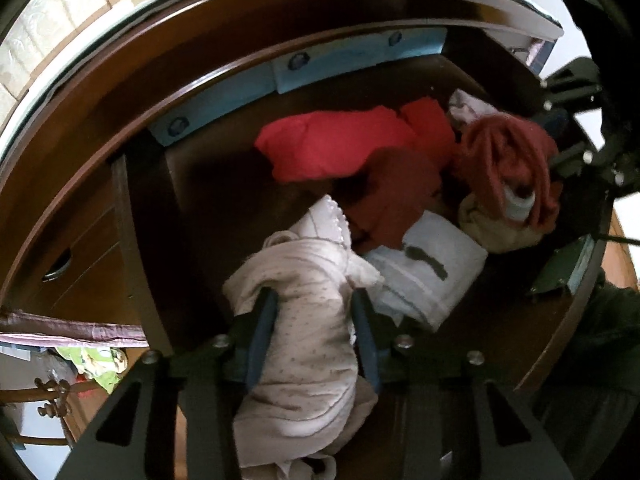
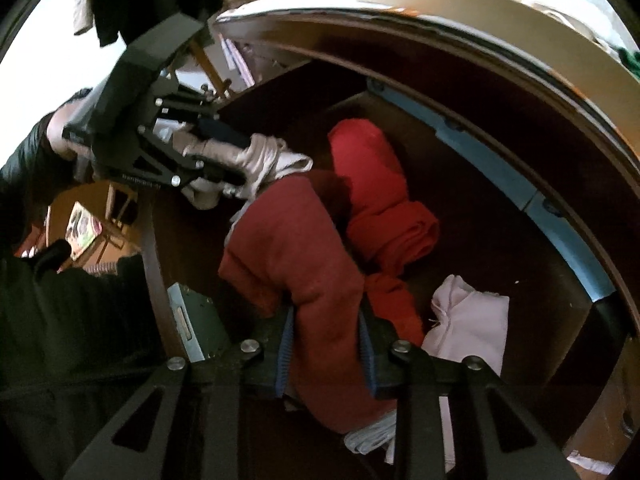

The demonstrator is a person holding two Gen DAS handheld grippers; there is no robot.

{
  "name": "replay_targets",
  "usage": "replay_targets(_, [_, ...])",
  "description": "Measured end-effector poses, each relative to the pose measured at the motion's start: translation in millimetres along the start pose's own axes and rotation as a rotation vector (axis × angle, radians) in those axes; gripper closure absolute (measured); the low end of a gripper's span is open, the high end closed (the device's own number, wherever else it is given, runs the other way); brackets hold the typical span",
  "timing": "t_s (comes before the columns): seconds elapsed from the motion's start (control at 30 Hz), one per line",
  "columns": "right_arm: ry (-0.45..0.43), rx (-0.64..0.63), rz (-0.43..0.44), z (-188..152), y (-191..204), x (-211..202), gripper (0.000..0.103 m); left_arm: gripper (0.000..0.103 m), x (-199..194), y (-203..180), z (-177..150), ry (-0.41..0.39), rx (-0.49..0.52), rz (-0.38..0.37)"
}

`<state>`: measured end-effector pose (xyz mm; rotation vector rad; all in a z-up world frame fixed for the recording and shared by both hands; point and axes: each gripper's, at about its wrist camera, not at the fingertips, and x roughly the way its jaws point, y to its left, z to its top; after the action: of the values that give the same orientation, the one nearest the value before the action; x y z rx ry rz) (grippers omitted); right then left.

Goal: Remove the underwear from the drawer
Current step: 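Grasp pink dotted underwear with the left tool while the right tool grasps red underwear, then lift both held garments up out of the drawer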

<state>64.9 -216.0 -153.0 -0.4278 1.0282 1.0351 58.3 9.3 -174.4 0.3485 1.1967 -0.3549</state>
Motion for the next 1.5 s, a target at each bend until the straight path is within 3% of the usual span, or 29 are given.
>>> replay_targets(0.07, [-0.02,0.024,0.002,0,-3,-4,0.073,0.064,3,-4,1,0.001,0.018,0.032])
replay_targets(0.2, [-0.041,0.047,0.003,1,-9,-8,0.073,0.053,8,-7,4,0.013,0.028,0.05])
replay_targets(0.4, [-0.064,0.059,-0.004,2,-13,-14,0.073,0.051,13,-10,6,0.035,0.056,0.069])
replay_targets(0.53, [-0.093,0.075,-0.012,2,-14,-18,0.073,0.067,16,-17,6,0.04,0.101,0.108])
replay_targets(0.63, [-0.115,0.082,-0.024,1,-15,-24,0.073,0.073,16,-17,5,0.031,0.105,0.113])
replay_targets(0.9, [-0.155,0.111,-0.041,-1,-22,-35,0.073,0.082,-1,-11,4,-0.063,0.048,0.098])
replay_targets(1.5, [-0.264,0.158,-0.06,-7,-27,-58,0.073,0.084,-43,1,-14,-0.283,-0.106,0.035])
